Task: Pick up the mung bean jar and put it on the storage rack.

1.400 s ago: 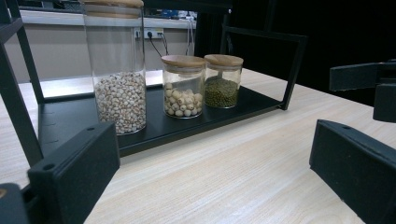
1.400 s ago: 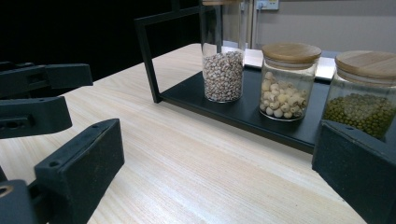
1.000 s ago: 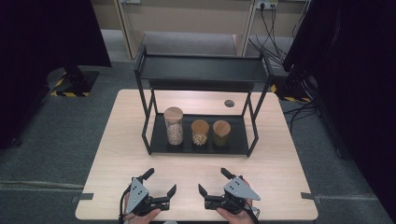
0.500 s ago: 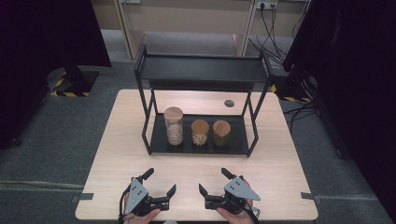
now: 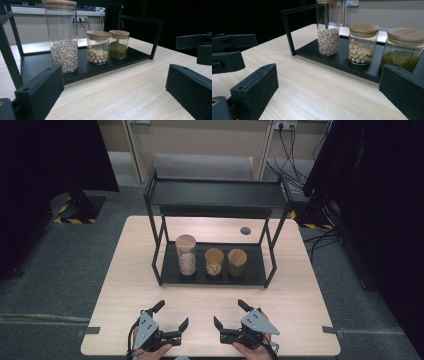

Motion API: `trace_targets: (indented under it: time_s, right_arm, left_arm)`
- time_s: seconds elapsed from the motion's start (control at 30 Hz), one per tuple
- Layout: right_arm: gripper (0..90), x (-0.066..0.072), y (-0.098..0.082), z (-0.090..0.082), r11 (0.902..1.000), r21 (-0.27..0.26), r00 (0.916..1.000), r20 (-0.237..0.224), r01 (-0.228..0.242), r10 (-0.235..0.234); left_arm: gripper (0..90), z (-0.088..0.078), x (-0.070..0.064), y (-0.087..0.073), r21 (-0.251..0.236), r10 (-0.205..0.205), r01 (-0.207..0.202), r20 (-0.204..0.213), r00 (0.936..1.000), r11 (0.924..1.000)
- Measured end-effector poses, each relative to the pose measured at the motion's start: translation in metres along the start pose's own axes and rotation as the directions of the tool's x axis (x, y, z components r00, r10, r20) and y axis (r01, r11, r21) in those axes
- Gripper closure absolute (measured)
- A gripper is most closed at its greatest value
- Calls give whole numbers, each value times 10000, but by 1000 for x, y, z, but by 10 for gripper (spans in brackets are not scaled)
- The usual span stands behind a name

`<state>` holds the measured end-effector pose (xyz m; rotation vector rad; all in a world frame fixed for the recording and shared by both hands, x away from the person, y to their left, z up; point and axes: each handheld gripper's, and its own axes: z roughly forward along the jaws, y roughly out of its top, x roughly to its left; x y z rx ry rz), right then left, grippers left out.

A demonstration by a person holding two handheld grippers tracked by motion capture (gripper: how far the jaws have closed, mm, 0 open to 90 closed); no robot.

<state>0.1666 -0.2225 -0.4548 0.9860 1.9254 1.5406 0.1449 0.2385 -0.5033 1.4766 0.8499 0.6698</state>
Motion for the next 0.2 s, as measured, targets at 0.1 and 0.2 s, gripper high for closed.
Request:
trace_targets:
  time_s: [0.1,0.2]
  right_arm:
    - [26,0,0,0,10000,-8,10000,-12,2,-2]
    - [26,0,0,-1,10000,-36,10000,0,-9,9]
  left_arm:
    - [12,0,0,0,-15,25,-25,10,10000,10000]
    - [11,0,0,0,-18,2,-2,-1,10000,10000]
